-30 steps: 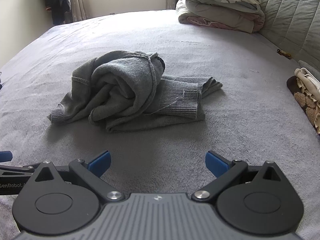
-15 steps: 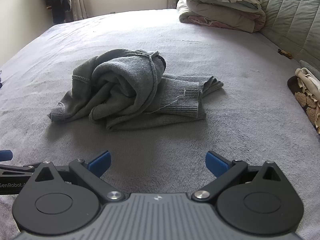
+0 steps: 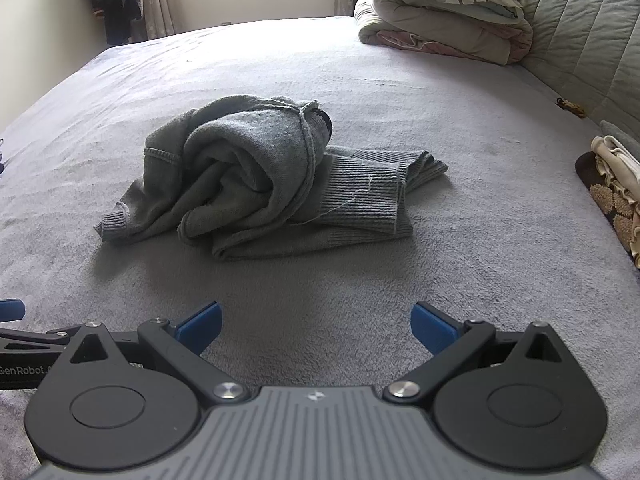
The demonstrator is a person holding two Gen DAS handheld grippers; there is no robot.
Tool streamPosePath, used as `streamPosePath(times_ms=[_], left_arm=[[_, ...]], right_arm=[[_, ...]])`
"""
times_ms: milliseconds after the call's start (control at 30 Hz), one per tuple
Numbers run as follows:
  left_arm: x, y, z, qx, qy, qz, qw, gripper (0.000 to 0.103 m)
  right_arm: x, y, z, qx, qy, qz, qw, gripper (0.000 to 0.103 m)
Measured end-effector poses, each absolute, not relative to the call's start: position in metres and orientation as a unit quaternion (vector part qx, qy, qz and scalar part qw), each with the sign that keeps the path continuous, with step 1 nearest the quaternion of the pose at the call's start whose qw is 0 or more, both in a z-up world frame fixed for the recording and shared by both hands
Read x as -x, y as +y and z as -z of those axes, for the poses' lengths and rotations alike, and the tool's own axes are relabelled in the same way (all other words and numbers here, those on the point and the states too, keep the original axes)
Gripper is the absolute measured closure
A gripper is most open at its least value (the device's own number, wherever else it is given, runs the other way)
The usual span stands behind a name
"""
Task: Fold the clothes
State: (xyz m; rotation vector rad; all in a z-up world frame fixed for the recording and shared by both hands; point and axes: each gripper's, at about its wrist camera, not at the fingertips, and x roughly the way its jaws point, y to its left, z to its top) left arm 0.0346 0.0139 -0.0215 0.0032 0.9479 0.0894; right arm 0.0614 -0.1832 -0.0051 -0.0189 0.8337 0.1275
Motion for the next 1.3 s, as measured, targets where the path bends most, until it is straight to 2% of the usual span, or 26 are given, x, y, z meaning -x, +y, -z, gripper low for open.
streamPosePath(times_ms=[400, 933, 1300], left_arm=[[-0.036, 0.015, 0.022, 0.000, 0.459, -0.041, 0.887, 0.000], [-0.036, 0.020, 0.025, 0.017, 0.436, -0.031, 0.899, 0.000], [-0.047, 0.022, 0.024, 0.036, 0.453, 0.038, 0.890, 0.000]], right_arm=[[-0.063, -0.182, 0.006, 0.013, 0.404, -0.062, 0.912, 0.000], [-0.087, -0.181, -0.006, 0.025, 0.366, -0.102, 0.925, 0.000], [-0.122, -0.182, -0.014, -0.018, 0.349, -0.116, 0.930, 0.000]])
